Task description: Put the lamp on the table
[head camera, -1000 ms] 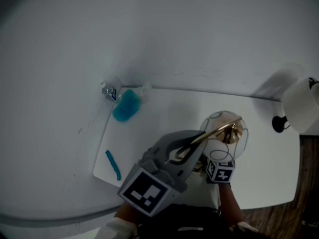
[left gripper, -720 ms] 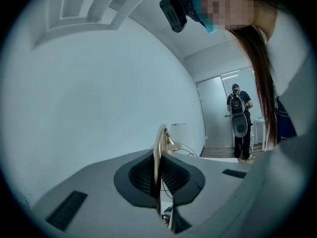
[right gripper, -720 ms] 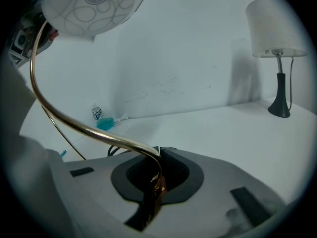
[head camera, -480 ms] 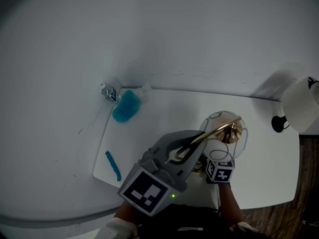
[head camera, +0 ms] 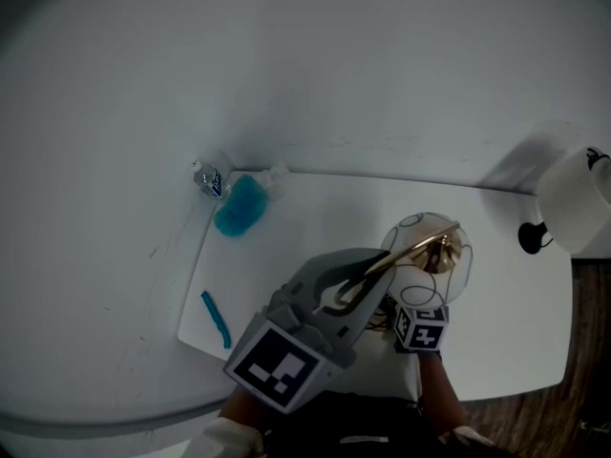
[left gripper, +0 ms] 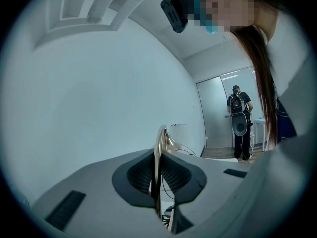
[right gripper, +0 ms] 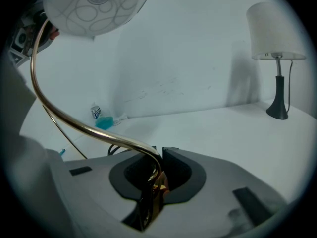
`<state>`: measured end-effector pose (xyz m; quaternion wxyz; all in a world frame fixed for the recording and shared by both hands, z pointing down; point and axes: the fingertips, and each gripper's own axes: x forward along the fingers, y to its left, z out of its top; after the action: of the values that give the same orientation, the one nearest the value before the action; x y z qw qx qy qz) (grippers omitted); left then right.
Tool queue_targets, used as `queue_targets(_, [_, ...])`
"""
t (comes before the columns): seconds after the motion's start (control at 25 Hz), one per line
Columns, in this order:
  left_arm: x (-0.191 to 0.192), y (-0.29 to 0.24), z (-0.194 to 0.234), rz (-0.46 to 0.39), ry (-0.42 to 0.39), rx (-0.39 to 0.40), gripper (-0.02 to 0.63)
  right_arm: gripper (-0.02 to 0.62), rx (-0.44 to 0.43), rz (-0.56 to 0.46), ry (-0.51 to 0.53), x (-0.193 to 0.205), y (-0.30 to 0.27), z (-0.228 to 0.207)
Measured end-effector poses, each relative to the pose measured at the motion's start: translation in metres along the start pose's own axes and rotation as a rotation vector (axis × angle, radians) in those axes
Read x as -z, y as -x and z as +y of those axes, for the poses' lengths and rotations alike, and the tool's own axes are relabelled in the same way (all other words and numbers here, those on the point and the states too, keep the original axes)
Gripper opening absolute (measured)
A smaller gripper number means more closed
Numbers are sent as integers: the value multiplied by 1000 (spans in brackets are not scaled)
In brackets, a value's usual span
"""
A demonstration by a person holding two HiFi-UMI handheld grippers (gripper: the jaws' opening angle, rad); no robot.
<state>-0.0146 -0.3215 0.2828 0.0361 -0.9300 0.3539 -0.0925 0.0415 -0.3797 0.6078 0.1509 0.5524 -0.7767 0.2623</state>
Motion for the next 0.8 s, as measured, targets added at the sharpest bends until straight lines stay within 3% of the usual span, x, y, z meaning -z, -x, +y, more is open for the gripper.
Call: queue_targets(0.8, [6,9,1,8,11,-25,80,107,3,22,-11,8,6,-1])
